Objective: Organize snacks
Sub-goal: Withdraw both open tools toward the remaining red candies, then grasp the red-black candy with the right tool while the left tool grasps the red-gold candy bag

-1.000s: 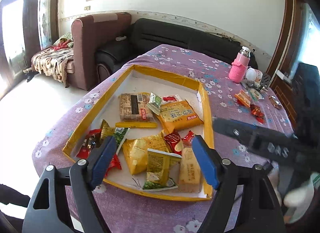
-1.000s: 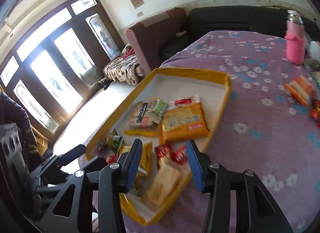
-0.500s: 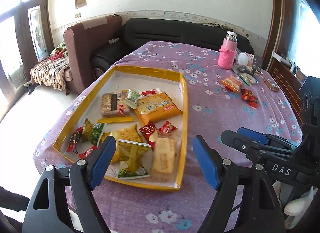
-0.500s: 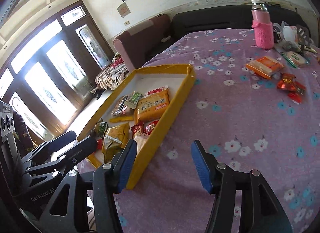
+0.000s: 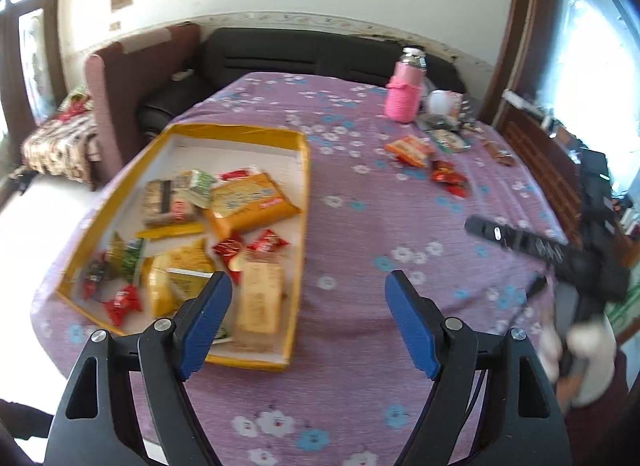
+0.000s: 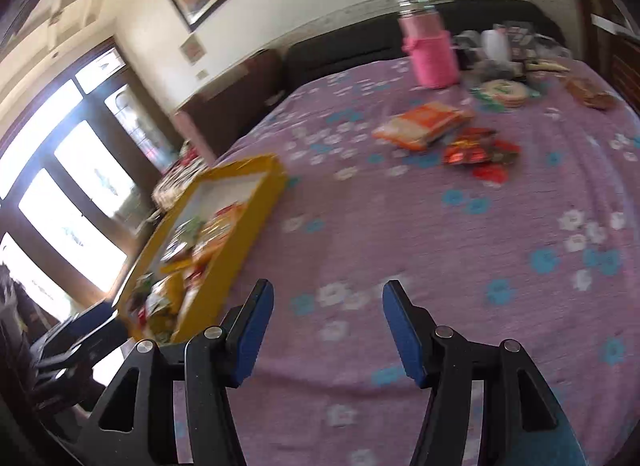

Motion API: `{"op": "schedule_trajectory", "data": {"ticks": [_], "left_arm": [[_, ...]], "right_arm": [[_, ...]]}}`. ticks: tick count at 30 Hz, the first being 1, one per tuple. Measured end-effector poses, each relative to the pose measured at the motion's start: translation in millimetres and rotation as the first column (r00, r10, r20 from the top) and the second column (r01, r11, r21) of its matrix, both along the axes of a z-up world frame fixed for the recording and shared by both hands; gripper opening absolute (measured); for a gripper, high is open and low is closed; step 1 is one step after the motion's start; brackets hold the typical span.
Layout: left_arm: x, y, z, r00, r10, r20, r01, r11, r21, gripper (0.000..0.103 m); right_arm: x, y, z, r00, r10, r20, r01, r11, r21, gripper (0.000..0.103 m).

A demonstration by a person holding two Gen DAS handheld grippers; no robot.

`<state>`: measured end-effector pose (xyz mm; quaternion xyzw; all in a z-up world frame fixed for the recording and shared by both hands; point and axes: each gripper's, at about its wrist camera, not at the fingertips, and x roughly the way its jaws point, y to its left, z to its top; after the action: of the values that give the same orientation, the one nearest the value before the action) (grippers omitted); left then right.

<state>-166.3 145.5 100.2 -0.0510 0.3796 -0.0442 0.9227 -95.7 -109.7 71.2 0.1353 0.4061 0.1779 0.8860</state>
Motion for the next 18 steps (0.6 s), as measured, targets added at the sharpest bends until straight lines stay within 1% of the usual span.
{"op": "schedule_trajectory", "data": {"ticks": [3, 5, 7, 9, 12, 15, 18], "left_arm": [[1.0, -5.6, -1.5, 0.999, -0.042, 0.009, 0.042, 0.999, -0.026, 0.079], [1.5, -9.6, -0.6, 0.998, -0.064, 0.017, 0.064, 0.998, -0.026, 0.079], [2.1, -12.2, 0.5, 0.996, -0.081, 0.026, 0.082, 0.996, -0.024, 0.079], [4.1, -13.1, -0.2, 0.996, -0.09, 0.026, 0.091, 0.995, -0.026, 0.079], [9.4, -10.9, -5.3, 0.996, -0.089, 0.008, 0.089, 0.996, -0.033, 0.079], [15.8, -6.8, -11.6, 0.997, -0.081, -0.012, 0.08, 0.996, -0.05, 0.079], [20.2, -2.5, -14.7, 0.997, -0.066, -0.025, 0.065, 0.996, -0.062, 0.079]], "right_arm": [[23.7, -41.1, -2.5, 0.993, -0.118, -0.02, 0.118, 0.993, -0.013, 0.059], [45.4, -68.4, -7.8, 0.98, -0.192, -0.055, 0.193, 0.981, 0.013, 0.061], [71.3, -86.6, -14.1, 0.966, -0.24, -0.091, 0.244, 0.969, 0.036, 0.061], [94.3, -91.4, -16.8, 0.958, -0.27, -0.097, 0.274, 0.961, 0.029, 0.061], [123.6, -88.9, -15.2, 0.948, -0.311, -0.067, 0.311, 0.95, -0.009, 0.061], [150.1, -81.3, -16.6, 0.948, -0.31, -0.074, 0.31, 0.951, -0.02, 0.061], [178.8, -67.8, -23.1, 0.946, -0.314, -0.08, 0.304, 0.946, -0.112, 0.058]]}}
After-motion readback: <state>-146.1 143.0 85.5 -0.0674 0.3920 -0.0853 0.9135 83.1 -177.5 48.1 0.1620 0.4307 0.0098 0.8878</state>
